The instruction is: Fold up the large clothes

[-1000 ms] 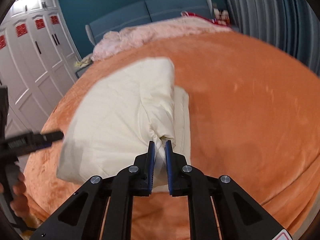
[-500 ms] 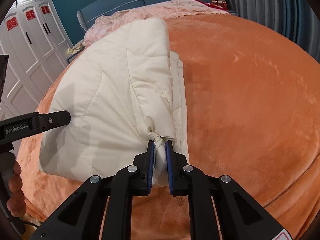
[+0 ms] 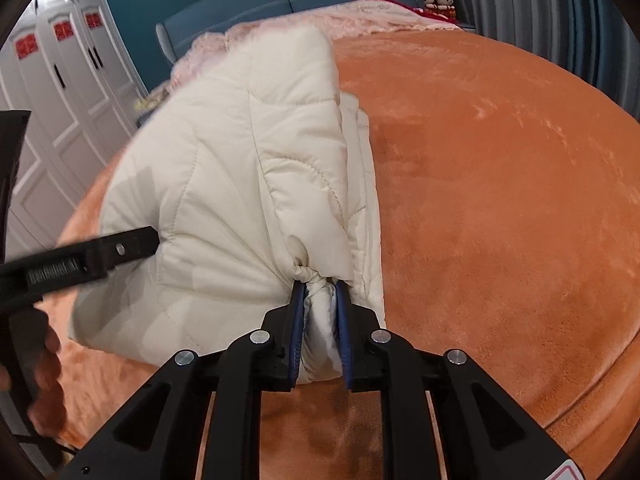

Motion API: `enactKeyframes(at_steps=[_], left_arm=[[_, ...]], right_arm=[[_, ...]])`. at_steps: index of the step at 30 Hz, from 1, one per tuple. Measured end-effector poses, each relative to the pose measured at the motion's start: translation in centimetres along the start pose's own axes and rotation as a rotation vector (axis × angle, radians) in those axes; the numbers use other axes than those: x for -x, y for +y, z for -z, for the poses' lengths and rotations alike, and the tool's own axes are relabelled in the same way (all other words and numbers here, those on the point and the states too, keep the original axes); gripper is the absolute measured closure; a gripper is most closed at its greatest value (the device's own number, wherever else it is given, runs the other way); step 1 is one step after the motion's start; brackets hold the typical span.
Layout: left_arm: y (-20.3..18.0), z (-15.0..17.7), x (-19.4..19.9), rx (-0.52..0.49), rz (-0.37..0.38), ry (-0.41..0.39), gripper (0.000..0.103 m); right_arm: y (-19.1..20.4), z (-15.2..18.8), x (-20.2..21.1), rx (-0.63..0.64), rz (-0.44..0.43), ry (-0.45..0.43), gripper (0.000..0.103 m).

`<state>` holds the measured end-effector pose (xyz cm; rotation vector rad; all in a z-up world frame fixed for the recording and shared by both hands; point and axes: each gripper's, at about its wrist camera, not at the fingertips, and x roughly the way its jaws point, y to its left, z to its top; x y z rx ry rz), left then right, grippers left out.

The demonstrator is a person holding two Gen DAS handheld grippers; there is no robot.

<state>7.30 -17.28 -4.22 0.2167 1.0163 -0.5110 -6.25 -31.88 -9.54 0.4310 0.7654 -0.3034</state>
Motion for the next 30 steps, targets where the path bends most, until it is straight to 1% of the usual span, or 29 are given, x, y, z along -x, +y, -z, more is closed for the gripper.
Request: enactKeyframes(at_steps=[1, 2, 3, 4, 6, 7, 8, 9, 10, 12, 13, 14, 16, 17, 21, 23, 25, 28, 30], left_arm=[[0.3, -0.9, 1.1, 0.012, 0.016, -0.007, 0.024], [0.6, -2.0, 2.3, 0.016, 0.036, -0.026, 0.029], [0.6, -3.4, 3.5, 0.006, 0.051, -0.054, 0.032], [0.4, -4.5, 4.5, -0.008, 0.05, -0.082, 0.032], [-0.6, -7.0, 6.3, -0.053, 0.043, -0.139, 0.031], [-1.8, -8.9, 7.0, -0.09, 0.043, -0.163, 0.031], [-2.6, -9.9, 7.1, -0.109, 0.046, -0.164, 0.031], [-3.9, -11.5, 6.6, -0.139, 0.062, -0.149, 0.031], [-4.9, -12.2, 6.2, -0.15, 0.07, -0.137, 0.031], [-6.9, -13.8, 4.2, -0.182, 0.078, -0.088, 0.032], [-7.9, -14.4, 2.8, -0.189, 0.071, -0.062, 0.035], [-8.3, -14.6, 1.6, -0.19, 0.071, -0.036, 0.036], [-9.4, -14.7, -0.7, -0.182, 0.084, 0.023, 0.044], [-9.9, -14.5, -1.6, -0.176, 0.098, 0.046, 0.045], [-11.9, -13.9, -4.0, -0.208, 0.088, 0.064, 0.044], [-12.6, -13.5, -5.3, -0.202, 0.095, 0.082, 0.044], [-13.1, -13.0, -6.7, -0.204, 0.085, 0.088, 0.044], [-14.3, -12.2, -8.3, -0.257, 0.022, 0.072, 0.044], [-14.6, -11.9, -9.1, -0.276, 0.0, 0.067, 0.044]], right_arm=[[0.0, 0.1, 0.7, -0.007, -0.01, -0.022, 0.086], [-0.1, 0.1, 1.2, -0.013, -0.016, -0.038, 0.083], [0.0, 0.1, 1.9, -0.025, -0.023, -0.058, 0.081], [0.1, 0.0, 2.7, -0.035, -0.033, -0.077, 0.078], [0.3, -0.3, 3.4, -0.049, -0.055, -0.098, 0.078], [0.4, -0.5, 3.5, -0.057, -0.071, -0.097, 0.077], [0.4, -0.6, 3.5, -0.06, -0.081, -0.092, 0.075], [0.5, -0.8, 3.2, -0.062, -0.088, -0.085, 0.073], [0.6, -0.8, 3.0, -0.062, -0.092, -0.079, 0.072], [0.3, -0.8, 2.2, -0.073, -0.103, -0.055, 0.073], [-0.2, -0.8, 1.9, -0.077, -0.106, -0.044, 0.079], [-0.3, -0.8, 1.9, -0.078, -0.107, -0.042, 0.086], [-0.5, -1.0, 2.4, -0.067, -0.11, -0.044, 0.092], [-0.6, -1.3, 3.0, -0.063, -0.106, -0.053, 0.093], [-0.6, -1.6, 4.5, -0.035, -0.056, -0.062, 0.095], [-1.4, -1.5, 4.0, -0.037, -0.039, -0.025, 0.095], [-2.2, -1.1, 2.6, -0.053, -0.034, 0.027, 0.095], [-2.9, -0.8, 1.0, -0.068, -0.039, 0.08, 0.094], [-2.9, -0.7, 0.3, -0.065, -0.033, 0.098, 0.094]])
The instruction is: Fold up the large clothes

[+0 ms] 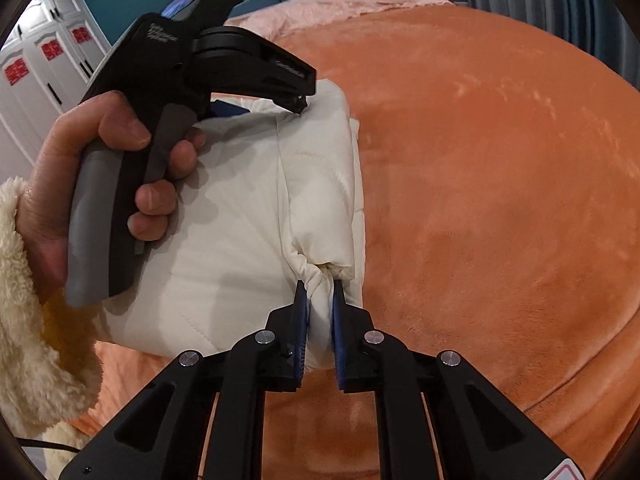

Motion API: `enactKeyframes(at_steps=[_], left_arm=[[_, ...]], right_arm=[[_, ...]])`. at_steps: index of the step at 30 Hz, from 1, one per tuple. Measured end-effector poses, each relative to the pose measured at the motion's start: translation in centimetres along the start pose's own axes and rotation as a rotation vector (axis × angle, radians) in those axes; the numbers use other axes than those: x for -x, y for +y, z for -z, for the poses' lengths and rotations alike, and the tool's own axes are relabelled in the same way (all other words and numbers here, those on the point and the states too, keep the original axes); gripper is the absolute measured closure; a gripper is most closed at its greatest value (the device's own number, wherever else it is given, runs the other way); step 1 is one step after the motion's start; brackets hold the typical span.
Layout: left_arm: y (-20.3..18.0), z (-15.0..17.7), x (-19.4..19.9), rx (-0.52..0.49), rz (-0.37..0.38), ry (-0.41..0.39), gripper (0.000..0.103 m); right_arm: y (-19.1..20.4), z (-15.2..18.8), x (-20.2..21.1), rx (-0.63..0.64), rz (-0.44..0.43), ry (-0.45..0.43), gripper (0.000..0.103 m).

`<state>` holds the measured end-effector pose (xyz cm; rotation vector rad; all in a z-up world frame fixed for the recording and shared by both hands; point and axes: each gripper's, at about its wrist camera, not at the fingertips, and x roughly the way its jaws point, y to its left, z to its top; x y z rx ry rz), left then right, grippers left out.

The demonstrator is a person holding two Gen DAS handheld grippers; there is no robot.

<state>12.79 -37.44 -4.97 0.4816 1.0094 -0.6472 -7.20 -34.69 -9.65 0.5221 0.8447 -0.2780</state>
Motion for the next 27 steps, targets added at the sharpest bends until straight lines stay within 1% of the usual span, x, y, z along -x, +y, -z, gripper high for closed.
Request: enactKeyframes(at_steps=[4, 7, 9, 10, 11, 12, 13, 14, 15, 16, 17, 18, 19, 20, 22, 23, 25, 26, 27], left_arm=[[-0.1, 0.3, -1.8, -0.023, -0.031, 0.005, 0.044], [0.0, 0.2, -1.8, -0.026, -0.044, 0.007, 0.044], [0.3, 0.2, -1.1, -0.01, -0.034, -0.007, 0.044], [0.9, 0.2, 0.0, 0.019, -0.021, -0.022, 0.044], [1.6, 0.3, 1.1, 0.048, -0.007, -0.036, 0.044], [2.4, 0.4, 2.5, 0.078, 0.01, -0.053, 0.044], [3.8, 0.9, 4.8, 0.114, 0.03, -0.082, 0.041], [4.8, 1.3, 6.3, 0.134, 0.023, -0.104, 0.038], [5.7, 1.7, 7.5, 0.149, 0.009, -0.124, 0.034], [6.9, 2.3, 8.8, 0.162, -0.024, -0.14, 0.033], [7.8, 2.9, 9.5, 0.17, -0.055, -0.141, 0.033], [9.0, 3.6, 9.9, 0.188, -0.081, -0.135, 0.033], [9.8, 4.1, 10.0, 0.206, -0.094, -0.128, 0.033], [10.5, 4.5, 9.9, 0.223, -0.106, -0.115, 0.034], [11.8, 5.2, 9.4, 0.254, -0.112, -0.09, 0.034], [12.3, 5.4, 9.1, 0.261, -0.12, -0.081, 0.034], [12.8, 5.6, 8.3, 0.265, -0.14, -0.072, 0.034], [13.2, 5.5, 7.8, 0.272, -0.138, -0.07, 0.033], [13.3, 5.4, 7.5, 0.278, -0.134, -0.068, 0.033]], right_arm=[[0.4, 0.0, -0.7, 0.028, 0.015, 0.006, 0.092], [0.9, 0.1, -0.7, 0.05, 0.038, -0.006, 0.091], [1.2, 0.1, 0.1, 0.046, 0.025, -0.023, 0.087], [1.1, 0.2, 0.9, 0.037, 0.019, -0.032, 0.08], [0.9, 0.1, 1.8, 0.014, 0.017, -0.034, 0.067], [0.4, 0.0, 2.5, -0.011, 0.02, -0.037, 0.062], [-0.1, -0.5, 3.7, -0.046, 0.007, -0.054, 0.059], [-0.3, -1.3, 5.0, -0.072, -0.015, -0.085, 0.059], [-0.4, -2.2, 5.9, -0.081, -0.013, -0.115, 0.059], [-0.2, -3.4, 6.9, -0.082, 0.0, -0.154, 0.059], [0.1, -4.8, 7.3, -0.078, 0.01, -0.187, 0.057], [0.5, -6.6, 7.3, -0.07, 0.016, -0.218, 0.054], [0.9, -8.1, 6.5, -0.065, 0.017, -0.219, 0.048], [1.2, -9.6, 5.0, -0.06, 0.017, -0.191, 0.048], [1.3, -11.2, 2.0, -0.077, 0.032, -0.125, 0.048], [1.6, -11.9, 0.0, -0.081, 0.043, -0.078, 0.048], [1.9, -12.5, -2.5, -0.087, 0.052, -0.032, 0.048], [2.0, -12.5, -3.7, -0.089, 0.057, -0.008, 0.048], [2.0, -12.3, -4.5, -0.092, 0.052, 0.005, 0.052]])
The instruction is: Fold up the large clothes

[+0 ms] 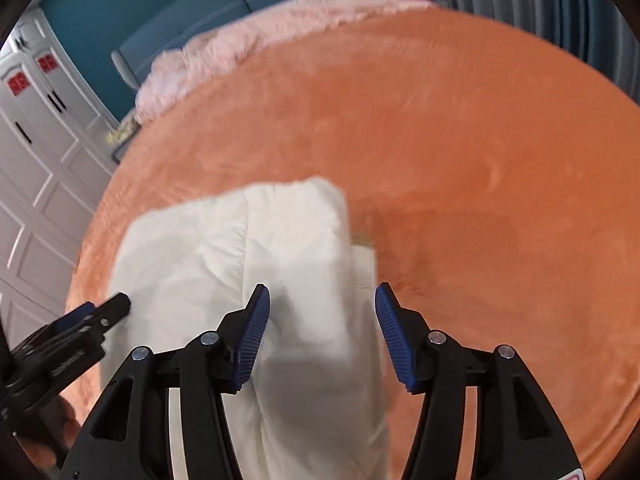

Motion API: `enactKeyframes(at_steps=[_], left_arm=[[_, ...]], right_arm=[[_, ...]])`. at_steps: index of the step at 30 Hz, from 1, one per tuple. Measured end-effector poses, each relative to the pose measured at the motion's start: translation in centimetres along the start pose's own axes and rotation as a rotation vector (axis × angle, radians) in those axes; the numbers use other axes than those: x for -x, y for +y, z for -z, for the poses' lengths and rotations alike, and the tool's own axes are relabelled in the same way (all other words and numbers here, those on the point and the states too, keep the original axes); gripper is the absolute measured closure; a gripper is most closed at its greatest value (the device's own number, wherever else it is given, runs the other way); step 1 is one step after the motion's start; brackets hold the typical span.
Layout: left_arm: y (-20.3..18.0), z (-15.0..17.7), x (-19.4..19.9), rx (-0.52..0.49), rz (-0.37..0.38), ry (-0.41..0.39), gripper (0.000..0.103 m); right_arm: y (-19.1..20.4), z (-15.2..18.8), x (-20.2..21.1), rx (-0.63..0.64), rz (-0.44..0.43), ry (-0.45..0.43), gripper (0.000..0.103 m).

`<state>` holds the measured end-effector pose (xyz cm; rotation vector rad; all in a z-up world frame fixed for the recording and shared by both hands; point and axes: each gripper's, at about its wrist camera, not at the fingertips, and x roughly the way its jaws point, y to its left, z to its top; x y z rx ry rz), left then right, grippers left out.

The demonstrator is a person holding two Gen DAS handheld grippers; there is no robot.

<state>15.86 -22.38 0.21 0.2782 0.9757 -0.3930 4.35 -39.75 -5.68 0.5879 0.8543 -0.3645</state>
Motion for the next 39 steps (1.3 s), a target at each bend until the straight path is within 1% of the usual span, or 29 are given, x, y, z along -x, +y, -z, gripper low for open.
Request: enactKeyframes(at_steps=[2, 4, 5, 8, 12, 17, 19, 22, 25, 30, 37, 39], left_arm=[[0.1, -0.3, -1.3, 0.024, 0.012, 0.013, 0.033], [0.2, -0.7, -2.3, 0.036, 0.007, 0.012, 0.033], [0.0, -0.8, -2.7, 0.036, 0.003, 0.01, 0.033], [-0.4, -1.0, -4.0, 0.039, 0.001, 0.01, 0.032], [-1.1, -0.8, -5.8, 0.034, -0.016, 0.0, 0.025], [-1.1, -0.2, -7.3, 0.054, -0.023, -0.017, 0.02], [-1.1, -0.2, -8.0, 0.065, -0.026, -0.021, 0.018], [-1.1, -0.2, -8.5, 0.077, -0.025, -0.022, 0.016], [-1.1, -0.1, -9.1, 0.084, -0.028, -0.023, 0.016], [-1.4, 0.1, -9.5, 0.082, -0.048, -0.036, 0.016], [-1.4, 0.1, -9.7, 0.08, -0.06, -0.038, 0.015], [-1.2, 0.2, -9.5, 0.087, -0.045, -0.038, 0.015]], right_arm=[[0.3, 0.1, -1.1, -0.008, -0.003, -0.003, 0.074], [0.5, 0.1, -1.1, 0.009, 0.019, -0.023, 0.087], [0.7, 0.1, -1.4, 0.033, 0.046, -0.04, 0.09], [0.2, 0.7, -2.9, 0.053, 0.083, -0.045, 0.091], [-0.3, 1.3, -4.5, 0.083, 0.112, -0.056, 0.091], [-0.7, 1.4, -5.6, 0.076, 0.089, -0.056, 0.091], [-0.8, 0.9, -6.4, 0.069, 0.081, -0.06, 0.091], [-0.6, 1.0, -6.8, 0.079, 0.098, -0.086, 0.091], [0.0, 1.4, -7.1, 0.097, 0.126, -0.115, 0.091], [0.3, 1.6, -7.4, 0.102, 0.138, -0.142, 0.091], [0.5, 1.6, -7.6, 0.109, 0.145, -0.151, 0.091], [0.5, 1.6, -7.5, 0.103, 0.137, -0.146, 0.091]])
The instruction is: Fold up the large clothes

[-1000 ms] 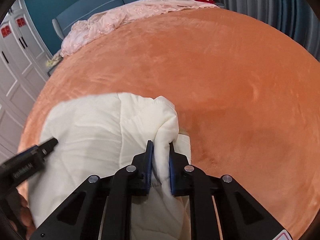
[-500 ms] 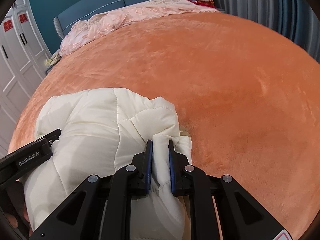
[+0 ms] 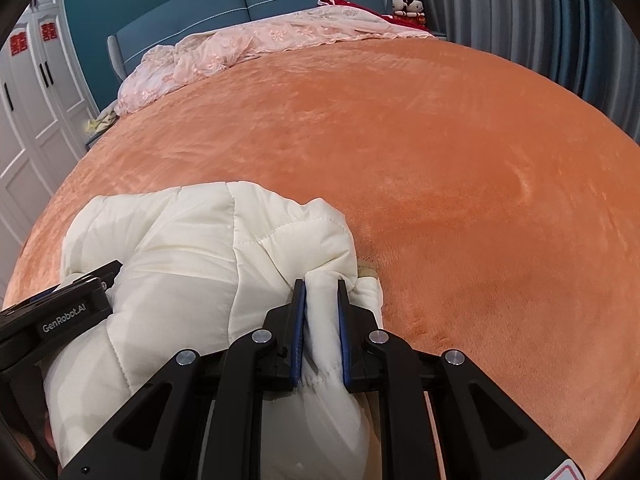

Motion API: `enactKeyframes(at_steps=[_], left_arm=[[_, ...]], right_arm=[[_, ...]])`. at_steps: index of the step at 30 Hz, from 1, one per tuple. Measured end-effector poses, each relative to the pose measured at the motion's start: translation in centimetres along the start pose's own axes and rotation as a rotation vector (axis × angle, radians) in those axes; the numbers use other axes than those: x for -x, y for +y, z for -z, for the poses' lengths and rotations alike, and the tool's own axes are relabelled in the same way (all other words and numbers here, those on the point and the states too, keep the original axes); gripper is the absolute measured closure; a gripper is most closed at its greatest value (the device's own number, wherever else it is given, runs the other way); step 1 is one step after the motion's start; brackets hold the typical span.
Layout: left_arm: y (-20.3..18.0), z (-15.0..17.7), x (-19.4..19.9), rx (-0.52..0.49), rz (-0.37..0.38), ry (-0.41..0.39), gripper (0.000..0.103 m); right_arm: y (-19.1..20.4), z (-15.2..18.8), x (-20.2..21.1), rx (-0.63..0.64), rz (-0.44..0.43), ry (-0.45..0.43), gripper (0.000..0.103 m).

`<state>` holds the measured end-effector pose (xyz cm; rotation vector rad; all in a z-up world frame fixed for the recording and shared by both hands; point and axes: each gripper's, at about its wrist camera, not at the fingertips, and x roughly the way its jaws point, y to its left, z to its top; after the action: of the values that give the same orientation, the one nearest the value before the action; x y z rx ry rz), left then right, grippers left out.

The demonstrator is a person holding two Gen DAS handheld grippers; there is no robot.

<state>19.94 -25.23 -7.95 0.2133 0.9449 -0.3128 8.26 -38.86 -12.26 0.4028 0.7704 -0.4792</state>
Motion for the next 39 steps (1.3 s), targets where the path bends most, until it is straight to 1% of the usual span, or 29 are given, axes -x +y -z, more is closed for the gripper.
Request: enactKeyframes(at_steps=[1, 3, 4, 6, 7, 8, 9, 11, 13, 14, 16, 18, 19, 20, 22, 25, 27, 29, 30, 31, 32, 34, 36, 37, 39], left_arm=[[0.1, 0.1, 0.1, 0.008, 0.014, -0.002, 0.015], [1.3, 0.2, 1.0, 0.032, 0.072, 0.005, 0.015], [2.2, 0.3, 1.9, 0.039, 0.109, 0.019, 0.013], [4.5, 1.1, 4.4, 0.071, 0.142, 0.042, 0.005], [5.7, 1.6, 5.3, 0.099, 0.163, 0.051, 0.005], [6.8, 2.3, 6.1, 0.131, 0.198, 0.063, 0.005], [8.4, 3.3, 6.7, 0.176, 0.234, 0.089, 0.005], [10.2, 4.8, 6.7, 0.239, 0.264, 0.138, 0.005], [12.0, 6.8, 5.6, 0.328, 0.372, 0.222, 0.005], [12.3, 7.2, 5.2, 0.354, 0.407, 0.24, 0.005], [13.0, 8.7, 4.4, 0.437, 0.492, 0.278, 0.005], [12.6, 9.4, 4.0, 0.462, 0.553, 0.308, 0.005], [12.2, 9.5, 3.8, 0.459, 0.575, 0.317, 0.005], [11.5, 9.6, 3.7, 0.446, 0.594, 0.328, 0.005], [10.5, 9.4, 4.0, 0.411, 0.55, 0.312, 0.005], [9.6, 9.0, 4.8, 0.377, 0.496, 0.293, 0.005], [8.8, 8.7, 5.9, 0.32, 0.445, 0.262, 0.005], [8.1, 8.5, 6.9, 0.267, 0.407, 0.235, 0.009], [7.7, 8.4, 7.3, 0.245, 0.391, 0.224, 0.013], [7.3, 8.4, 8.0, 0.215, 0.37, 0.208, 0.017], [7.1, 8.3, 8.3, 0.2, 0.36, 0.201, 0.019], [6.4, 8.1, 9.3, 0.154, 0.335, 0.182, 0.029], [6.1, 7.9, 10.3, 0.111, 0.316, 0.164, 0.035], [6.0, 7.8, 10.9, 0.09, 0.309, 0.155, 0.038], [6.0, 7.7, 12.1, 0.047, 0.293, 0.133, 0.041]], right_arm=[[-0.1, -0.1, 0.2, -0.002, -0.009, 0.002, 0.09], [-0.5, -0.3, 1.0, -0.011, -0.036, 0.009, 0.088], [-0.9, -0.6, 1.9, -0.028, -0.057, 0.028, 0.084], [-2.1, -0.7, 4.1, -0.092, -0.084, 0.056, 0.06], [-3.0, -0.3, 5.3, -0.135, -0.084, 0.056, 0.033], [-3.6, 0.1, 6.1, -0.16, -0.089, 0.049, 0.029], [-4.5, 1.0, 7.1, -0.195, -0.119, 0.049, 0.029], [-5.9, 2.8, 7.5, -0.25, -0.187, 0.113, 0.029], [-7.0, 4.2, 7.6, -0.324, -0.262, 0.141, 0.029], [-7.4, 4.7, 7.4, -0.36, -0.298, 0.165, 0.029], [-7.7, 5.3, 7.2, -0.405, -0.345, 0.194, 0.029], [-7.2, 5.7, 6.7, -0.421, -0.401, 0.228, 0.029], [-6.9, 6.0, 6.5, -0.416, -0.403, 0.241, 0.028], [-6.5, 6.1, 6.4, -0.404, -0.388, 0.235, 0.027], [-5.9, 6.1, 6.3, -0.396, -0.368, 0.229, 0.026], [-5.5, 6.0, 6.5, -0.403, -0.344, 0.226, 0.029], [-5.0, 6.0, 7.1, -0.372, -0.321, 0.215, 0.034], [-4.1, 6.0, 7.9, -0.32, -0.291, 0.199, 0.047], [-3.8, 5.9, 8.2, -0.293, -0.274, 0.19, 0.051], [-3.2, 5.7, 8.7, -0.255, -0.251, 0.18, 0.056], [-2.7, 5.6, 9.2, -0.216, -0.227, 0.17, 0.06], [-2.1, 5.3, 9.9, -0.165, -0.191, 0.155, 0.064], [-1.4, 5.2, 10.6, -0.122, -0.156, 0.14, 0.067], [-1.3, 5.1, 10.9, -0.109, -0.144, 0.134, 0.068], [-1.1, 5.1, 11.6, -0.098, -0.132, 0.124, 0.069]])
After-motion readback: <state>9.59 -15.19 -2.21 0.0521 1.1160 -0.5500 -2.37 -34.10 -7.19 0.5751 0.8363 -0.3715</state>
